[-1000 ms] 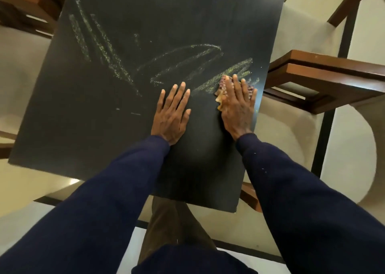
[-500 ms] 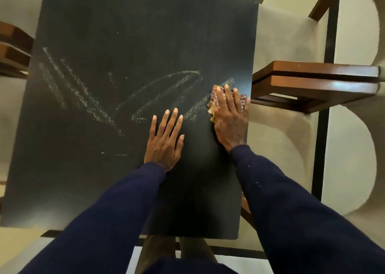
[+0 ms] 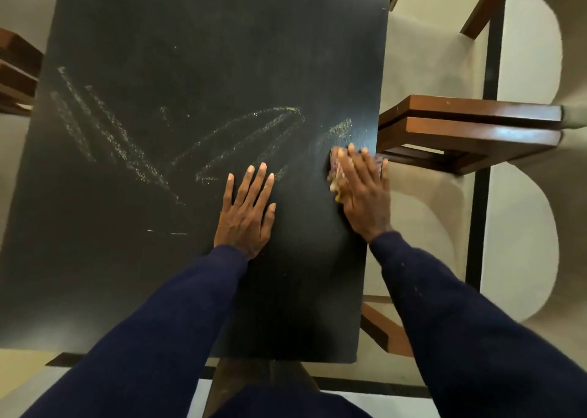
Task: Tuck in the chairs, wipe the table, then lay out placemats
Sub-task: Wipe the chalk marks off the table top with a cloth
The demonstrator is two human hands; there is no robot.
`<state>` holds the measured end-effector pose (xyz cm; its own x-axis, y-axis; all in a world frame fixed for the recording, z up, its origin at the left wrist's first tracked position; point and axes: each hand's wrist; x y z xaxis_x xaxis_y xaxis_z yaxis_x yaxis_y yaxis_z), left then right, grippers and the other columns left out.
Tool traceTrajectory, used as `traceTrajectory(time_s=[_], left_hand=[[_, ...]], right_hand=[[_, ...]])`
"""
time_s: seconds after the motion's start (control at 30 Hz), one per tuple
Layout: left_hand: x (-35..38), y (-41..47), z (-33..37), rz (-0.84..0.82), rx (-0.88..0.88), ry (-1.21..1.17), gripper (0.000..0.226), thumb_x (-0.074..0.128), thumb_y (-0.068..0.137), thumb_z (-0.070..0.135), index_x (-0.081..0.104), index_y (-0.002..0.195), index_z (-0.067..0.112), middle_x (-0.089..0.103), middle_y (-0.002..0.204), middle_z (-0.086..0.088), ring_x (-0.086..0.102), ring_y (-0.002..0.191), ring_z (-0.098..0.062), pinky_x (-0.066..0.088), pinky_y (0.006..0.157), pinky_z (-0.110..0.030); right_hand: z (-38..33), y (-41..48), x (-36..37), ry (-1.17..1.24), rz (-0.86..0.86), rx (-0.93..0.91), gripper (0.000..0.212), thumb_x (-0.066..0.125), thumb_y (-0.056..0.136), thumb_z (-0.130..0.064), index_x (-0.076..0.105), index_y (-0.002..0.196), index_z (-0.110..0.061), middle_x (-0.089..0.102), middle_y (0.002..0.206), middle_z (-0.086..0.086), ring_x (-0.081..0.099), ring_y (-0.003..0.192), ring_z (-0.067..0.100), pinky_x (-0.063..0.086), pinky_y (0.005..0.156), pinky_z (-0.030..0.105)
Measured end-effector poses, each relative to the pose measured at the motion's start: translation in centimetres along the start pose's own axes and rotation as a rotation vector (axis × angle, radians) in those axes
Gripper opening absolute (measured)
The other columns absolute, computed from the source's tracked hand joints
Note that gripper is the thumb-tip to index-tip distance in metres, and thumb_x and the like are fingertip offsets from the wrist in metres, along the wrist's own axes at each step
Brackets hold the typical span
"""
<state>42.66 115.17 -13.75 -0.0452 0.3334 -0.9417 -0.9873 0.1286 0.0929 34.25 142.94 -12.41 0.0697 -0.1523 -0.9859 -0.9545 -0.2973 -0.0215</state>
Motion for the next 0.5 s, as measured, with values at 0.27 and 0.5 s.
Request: traceTrajectory(time_s=[0.27, 0.5], left_hand=[[0.2, -0.4, -0.2, 0.006, 0.002, 0.01, 0.059, 0.041, 0.112, 0.029, 0.03, 0.167, 0.01, 0.019, 0.177, -0.009, 0.014, 0.164, -0.027, 0.015, 0.13, -0.061], [0.3, 0.0, -0.1, 0.005, -0.006, 0.01, 0.06, 0.042, 0.111, 0.03, 0.03, 0.166, 0.01, 0.019, 0.176, -0.009, 0.016, 0.164, -0.027, 0.017, 0.129, -0.062]], right_hand=[[-6.5, 3.8, 1.0, 0.002, -0.004, -0.087, 0.074, 0.05, 0.102, -0.039, 0.026, 0.17, -0.021, 0.021, 0.177, 0.009, 0.015, 0.164, 0.033, 0.015, 0.128, 0.068], [0.6, -1.1, -0.2, -0.019, -0.016, -0.257, 0.071, 0.057, 0.104, -0.034, 0.03, 0.169, -0.02, 0.023, 0.177, 0.008, 0.014, 0.165, 0.032, 0.019, 0.126, 0.069]])
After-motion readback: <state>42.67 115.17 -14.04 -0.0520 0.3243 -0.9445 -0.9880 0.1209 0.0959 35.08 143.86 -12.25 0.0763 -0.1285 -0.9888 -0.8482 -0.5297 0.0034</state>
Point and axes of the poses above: each hand's wrist, its own y-axis towards the middle knuckle, its own x-axis out of the palm, z = x × y
